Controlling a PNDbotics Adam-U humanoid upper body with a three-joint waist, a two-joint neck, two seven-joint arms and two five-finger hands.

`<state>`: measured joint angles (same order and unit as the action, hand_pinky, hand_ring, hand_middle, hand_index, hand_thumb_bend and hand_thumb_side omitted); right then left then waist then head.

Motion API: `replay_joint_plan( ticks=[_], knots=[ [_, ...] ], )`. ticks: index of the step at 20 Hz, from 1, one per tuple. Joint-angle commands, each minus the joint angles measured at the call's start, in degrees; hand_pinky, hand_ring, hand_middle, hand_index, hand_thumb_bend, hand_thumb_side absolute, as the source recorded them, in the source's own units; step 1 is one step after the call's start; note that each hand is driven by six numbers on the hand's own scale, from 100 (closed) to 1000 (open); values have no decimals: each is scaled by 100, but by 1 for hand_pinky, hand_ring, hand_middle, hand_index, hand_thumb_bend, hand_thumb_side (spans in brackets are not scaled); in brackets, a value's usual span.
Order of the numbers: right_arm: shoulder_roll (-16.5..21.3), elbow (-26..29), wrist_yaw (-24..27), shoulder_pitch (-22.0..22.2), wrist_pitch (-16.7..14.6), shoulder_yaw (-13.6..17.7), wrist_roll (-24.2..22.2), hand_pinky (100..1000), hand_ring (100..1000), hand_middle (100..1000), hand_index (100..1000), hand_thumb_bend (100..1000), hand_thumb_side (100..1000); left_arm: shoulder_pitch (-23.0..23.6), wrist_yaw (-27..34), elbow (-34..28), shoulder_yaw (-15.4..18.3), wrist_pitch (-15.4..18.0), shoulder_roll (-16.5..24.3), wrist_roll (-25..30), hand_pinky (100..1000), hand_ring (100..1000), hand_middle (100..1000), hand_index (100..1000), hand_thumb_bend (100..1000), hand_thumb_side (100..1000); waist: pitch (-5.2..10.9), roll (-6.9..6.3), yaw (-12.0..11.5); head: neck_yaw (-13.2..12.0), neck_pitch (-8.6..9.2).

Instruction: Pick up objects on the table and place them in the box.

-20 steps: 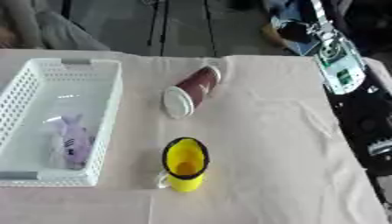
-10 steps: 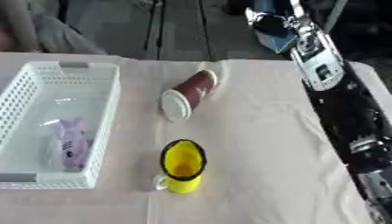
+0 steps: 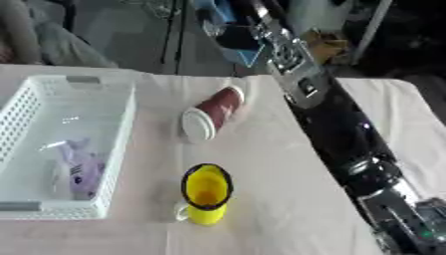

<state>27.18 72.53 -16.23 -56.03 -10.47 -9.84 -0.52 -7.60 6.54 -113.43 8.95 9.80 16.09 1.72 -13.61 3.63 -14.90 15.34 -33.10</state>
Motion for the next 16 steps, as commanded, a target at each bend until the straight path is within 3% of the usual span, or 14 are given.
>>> replay_joint_plan(
  ticks=[1, 4, 9, 16],
  knots=[
    [-102, 175, -45, -175, -117, -141, -390, 100, 100, 100, 373, 100, 158, -64, 31, -116, -6, 6, 88, 30, 299, 778, 775, 794, 342, 870, 119, -37, -31, 27, 48],
    [-325, 119, -97, -245, -160, -213, -598, 100, 100, 100, 373, 100, 166, -92, 49, -116, -30, 12, 80, 51, 299, 778, 775, 794, 343, 868, 111, -53, -118, 64, 59],
    [-640, 52, -246, -358, -177, -266, -554, 100, 100, 100, 370, 100, 160, -121, 87, -116, -63, 18, 67, 81, 299, 778, 774, 793, 347, 864, 116, -66, -229, 122, 73],
    [-850, 70, -496, -389, -245, -440, -640, 100, 100, 100, 369, 100, 143, -180, 131, -116, -76, 35, 56, 80, 309, 777, 773, 793, 358, 852, 212, -22, -328, 163, 64]
  ],
)
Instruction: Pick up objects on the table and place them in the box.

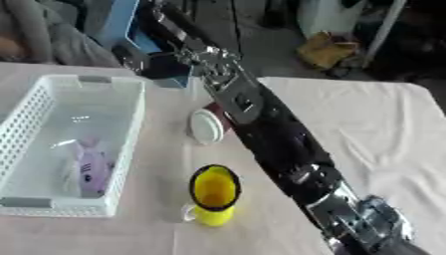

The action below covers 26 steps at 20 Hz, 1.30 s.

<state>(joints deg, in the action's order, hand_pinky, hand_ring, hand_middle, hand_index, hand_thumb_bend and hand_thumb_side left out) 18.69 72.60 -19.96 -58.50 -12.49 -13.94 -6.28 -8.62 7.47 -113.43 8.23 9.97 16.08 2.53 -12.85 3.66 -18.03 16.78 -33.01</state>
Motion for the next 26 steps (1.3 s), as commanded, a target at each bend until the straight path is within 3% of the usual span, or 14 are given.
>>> replay_joint_plan(
  ticks=[1, 10, 19, 23, 24, 26],
  knots=[
    [-15, 57, -162, -137, -57, -40, -88, 100, 100, 100, 368, 100, 138, -81, 46, -116, -3, 25, 58, -9, 311, 776, 772, 793, 360, 850, 151, -16, -23, 20, 53],
    [-191, -133, -545, -48, -249, -181, -324, 100, 100, 100, 368, 100, 138, -206, 91, -116, 66, 73, 84, -158, 338, 773, 770, 793, 388, 827, 357, 227, -146, 40, 85],
    [-409, -375, -962, -4, -496, -285, -521, 100, 100, 100, 363, 100, 145, -398, 61, -116, 168, 91, 63, -426, 349, 771, 769, 790, 405, 821, 399, 531, -226, 75, 73],
    [-613, -381, -1235, 15, -968, -453, -983, 100, 100, 127, 362, 100, 153, -505, 61, -116, 142, 209, 104, -425, 361, 770, 766, 788, 416, 804, 427, 601, -297, 103, 94],
    [-652, -349, -1332, 3, -1158, -571, -1186, 100, 344, 421, 614, 100, 304, -524, 64, -116, 132, 221, 107, -419, 365, 770, 765, 788, 421, 800, 433, 613, -309, 107, 99],
    [-693, -251, -1542, 9, -1604, -748, -1897, 122, 381, 459, 648, 100, 332, -546, 68, -116, 118, 240, 104, -404, 366, 770, 765, 788, 421, 800, 439, 620, -309, 96, 106]
  ],
)
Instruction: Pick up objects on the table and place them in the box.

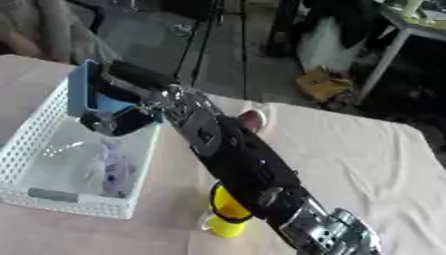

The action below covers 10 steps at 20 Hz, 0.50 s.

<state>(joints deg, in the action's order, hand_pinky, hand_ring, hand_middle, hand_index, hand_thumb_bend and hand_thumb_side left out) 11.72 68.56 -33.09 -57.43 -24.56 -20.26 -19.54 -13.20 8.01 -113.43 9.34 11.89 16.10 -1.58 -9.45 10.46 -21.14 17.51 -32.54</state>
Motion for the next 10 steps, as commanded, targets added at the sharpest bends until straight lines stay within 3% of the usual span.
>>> replay_joint_plan(
  ticks=[1, 2, 3, 4, 5, 6, 7, 8, 10],
  knots=[
    [-5, 185, -264, -94, -515, -103, -820, 122, 381, 459, 648, 100, 332, -90, 16, -116, 5, 53, 101, 11, 366, 770, 765, 788, 421, 800, 101, -60, 4, 19, 61],
    [37, 239, -375, -114, -637, -190, -1081, 866, 866, 912, 901, 124, 611, -93, 16, -116, 1, 58, 106, 16, 367, 769, 765, 788, 423, 797, 107, -58, 2, 20, 55],
    [83, 393, -787, -123, -844, -343, -1513, 866, 866, 912, 901, 124, 611, -96, 17, -116, -3, 68, 111, 22, 367, 769, 765, 788, 423, 797, 109, -62, 1, 18, 53],
    [95, 539, -1157, -104, -1018, -382, -1829, 1000, 963, 992, 936, 268, 733, -94, 17, -116, -4, 74, 114, 27, 365, 769, 765, 788, 423, 798, 110, -68, 4, 12, 54],
    [113, 675, -1524, -83, -1177, -394, -2048, 1000, 963, 992, 936, 268, 733, -87, 15, -116, -6, 74, 115, 32, 365, 769, 765, 788, 423, 798, 111, -75, 7, 5, 58],
    [127, 770, -1816, -64, -1295, -382, -2161, 1000, 999, 1000, 941, 364, 768, -81, 12, -116, -7, 73, 117, 37, 364, 769, 765, 788, 423, 798, 113, -81, 13, 2, 60],
    [152, 852, -2125, -58, -1380, -359, -2207, 1000, 1000, 1000, 940, 389, 773, -75, 10, -116, -7, 72, 119, 40, 364, 769, 765, 788, 423, 798, 116, -86, 19, 2, 63],
    [163, 907, -2390, -51, -1443, -335, -2183, 1000, 1000, 1000, 932, 491, 764, -71, 9, -116, -7, 70, 119, 42, 364, 769, 765, 788, 423, 798, 120, -91, 25, 1, 65],
    [197, 1007, -2975, -50, -1489, -261, -1939, 1000, 1000, 1000, 927, 537, 752, -63, 8, -116, -11, 66, 118, 47, 363, 768, 765, 788, 422, 799, 127, -104, 36, 2, 71]
  ],
)
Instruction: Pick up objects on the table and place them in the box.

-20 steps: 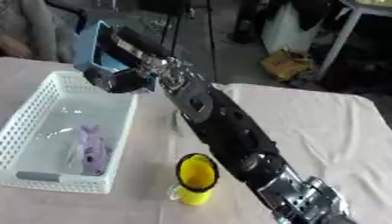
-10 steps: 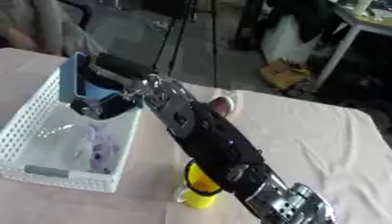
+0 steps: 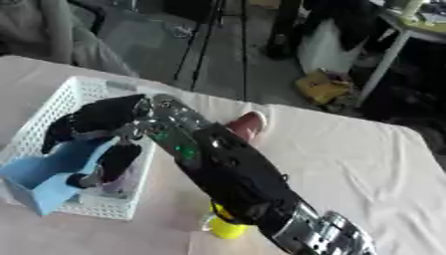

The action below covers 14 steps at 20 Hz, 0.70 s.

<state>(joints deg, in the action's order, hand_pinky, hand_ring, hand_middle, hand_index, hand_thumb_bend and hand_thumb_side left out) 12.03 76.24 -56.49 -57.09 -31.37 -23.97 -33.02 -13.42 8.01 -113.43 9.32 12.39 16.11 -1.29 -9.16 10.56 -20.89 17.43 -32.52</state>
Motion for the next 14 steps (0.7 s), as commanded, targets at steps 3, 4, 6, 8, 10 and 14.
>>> replay_joint_plan(
  ticks=[3, 4, 6, 8, 10, 14],
  knots=[
    [193, 287, -1556, -71, -659, 221, 40, 1000, 1000, 1000, 925, 525, 715, -29, 9, -116, -17, 6, 115, 28, 363, 766, 765, 788, 422, 798, 107, -136, 19, 14, 70],
    [199, 276, -1793, -69, -585, 262, 270, 1000, 1000, 1000, 907, 295, 328, -26, 10, -116, -18, 4, 114, 29, 360, 765, 764, 788, 421, 799, 110, -143, 25, 9, 71],
    [300, 342, -2340, -61, -112, 496, 963, 1000, 1000, 1000, 890, 455, 352, -1, 27, -116, -31, -5, 116, 35, 356, 764, 762, 788, 417, 805, 119, -170, 63, -24, 69],
    [438, 313, -2729, -38, 434, 737, 1657, 1000, 971, 979, 872, 438, 230, 36, 28, -116, -36, -32, 122, 61, 355, 763, 761, 787, 416, 807, 127, -196, 124, -70, 64],
    [589, 256, -2883, 2, 946, 943, 2261, 1000, 954, 965, 871, 430, 183, 60, 17, -116, -26, -48, 122, 62, 353, 764, 762, 787, 416, 808, 131, -217, 187, -123, 60],
    [1065, 344, -1583, 272, 1845, 1458, 3309, 785, 811, 839, 860, 100, 115, 166, -37, -116, 30, -88, 150, 29, 342, 770, 765, 787, 407, 819, 117, -303, 429, -334, 48]
  ],
)
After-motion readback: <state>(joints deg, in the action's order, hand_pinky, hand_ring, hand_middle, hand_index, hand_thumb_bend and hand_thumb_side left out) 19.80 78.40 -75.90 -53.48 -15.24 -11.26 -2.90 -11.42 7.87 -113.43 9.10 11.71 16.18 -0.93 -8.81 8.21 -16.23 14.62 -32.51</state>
